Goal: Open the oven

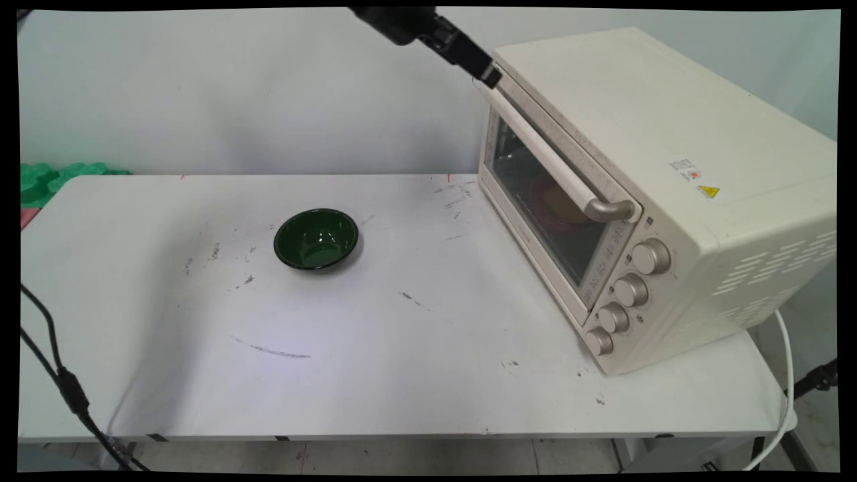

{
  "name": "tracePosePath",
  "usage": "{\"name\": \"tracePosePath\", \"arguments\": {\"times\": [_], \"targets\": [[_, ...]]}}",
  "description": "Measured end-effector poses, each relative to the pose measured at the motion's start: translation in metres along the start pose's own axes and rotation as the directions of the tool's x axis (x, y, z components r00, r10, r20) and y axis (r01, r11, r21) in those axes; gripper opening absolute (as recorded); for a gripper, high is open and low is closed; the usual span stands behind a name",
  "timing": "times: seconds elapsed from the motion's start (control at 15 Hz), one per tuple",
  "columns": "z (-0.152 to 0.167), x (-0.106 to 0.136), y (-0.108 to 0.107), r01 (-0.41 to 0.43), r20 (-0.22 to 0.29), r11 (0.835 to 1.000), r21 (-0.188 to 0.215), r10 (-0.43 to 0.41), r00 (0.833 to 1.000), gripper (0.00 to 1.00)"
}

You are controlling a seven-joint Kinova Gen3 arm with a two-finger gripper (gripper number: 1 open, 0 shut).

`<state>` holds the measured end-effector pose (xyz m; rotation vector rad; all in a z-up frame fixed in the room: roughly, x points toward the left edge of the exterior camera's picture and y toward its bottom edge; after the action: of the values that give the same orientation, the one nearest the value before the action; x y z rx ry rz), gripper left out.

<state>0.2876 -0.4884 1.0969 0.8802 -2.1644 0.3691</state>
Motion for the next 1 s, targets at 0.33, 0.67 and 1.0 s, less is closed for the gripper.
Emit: {"name": "tracePosePath", "arguments": {"times": [0.33,0.67,1.0], "targets": [[0.025,0.012,0.011,0.001,0.010,1.000,-0.016,-0.001,1.000,1.00],[0.049,0.015,0.016,0.001,0.022,1.000,-0.026,-0.001,1.000,0.00],[0.068,0.013,0.020,0.000,0.040,0.999,-0.037,0.002,0.999,0.00]]}}
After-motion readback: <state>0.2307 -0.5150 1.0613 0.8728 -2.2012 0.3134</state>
